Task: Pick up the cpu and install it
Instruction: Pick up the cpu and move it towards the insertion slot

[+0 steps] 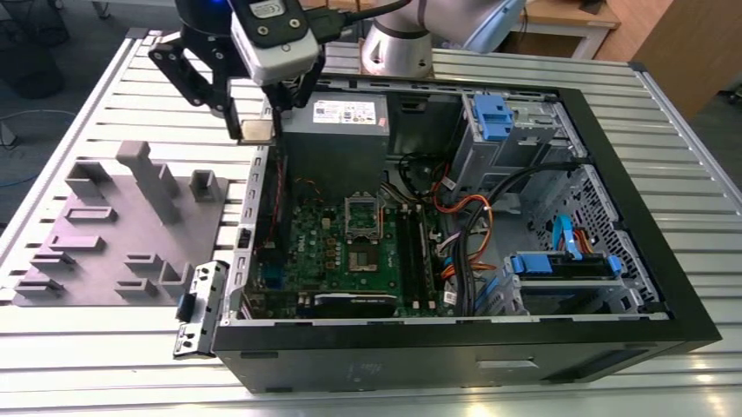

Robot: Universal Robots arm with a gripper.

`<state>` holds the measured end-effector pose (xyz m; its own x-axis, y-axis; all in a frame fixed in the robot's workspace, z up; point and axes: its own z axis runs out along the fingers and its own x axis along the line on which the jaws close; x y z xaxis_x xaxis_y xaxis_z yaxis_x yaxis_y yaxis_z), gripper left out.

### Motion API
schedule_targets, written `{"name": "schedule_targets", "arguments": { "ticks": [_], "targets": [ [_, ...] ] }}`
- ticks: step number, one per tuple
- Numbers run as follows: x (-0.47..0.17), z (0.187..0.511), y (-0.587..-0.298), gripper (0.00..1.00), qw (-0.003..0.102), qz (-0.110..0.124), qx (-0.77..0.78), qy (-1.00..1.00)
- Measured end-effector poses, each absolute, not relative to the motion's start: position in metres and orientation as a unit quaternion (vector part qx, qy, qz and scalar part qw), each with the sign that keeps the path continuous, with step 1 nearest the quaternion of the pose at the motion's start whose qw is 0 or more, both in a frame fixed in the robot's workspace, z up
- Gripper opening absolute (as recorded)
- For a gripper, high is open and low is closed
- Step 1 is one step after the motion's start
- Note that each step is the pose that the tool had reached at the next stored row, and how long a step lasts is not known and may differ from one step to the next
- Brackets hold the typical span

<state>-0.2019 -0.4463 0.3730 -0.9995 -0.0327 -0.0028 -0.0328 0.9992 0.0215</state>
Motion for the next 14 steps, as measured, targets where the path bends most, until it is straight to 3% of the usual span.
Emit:
{"name": "schedule_targets", "arguments": {
  "ticks": [14],
  "targets": [
    [-0.187,0.373,-0.446,0.47,0.001,0.011,-0.016,1.0]
  ]
}}
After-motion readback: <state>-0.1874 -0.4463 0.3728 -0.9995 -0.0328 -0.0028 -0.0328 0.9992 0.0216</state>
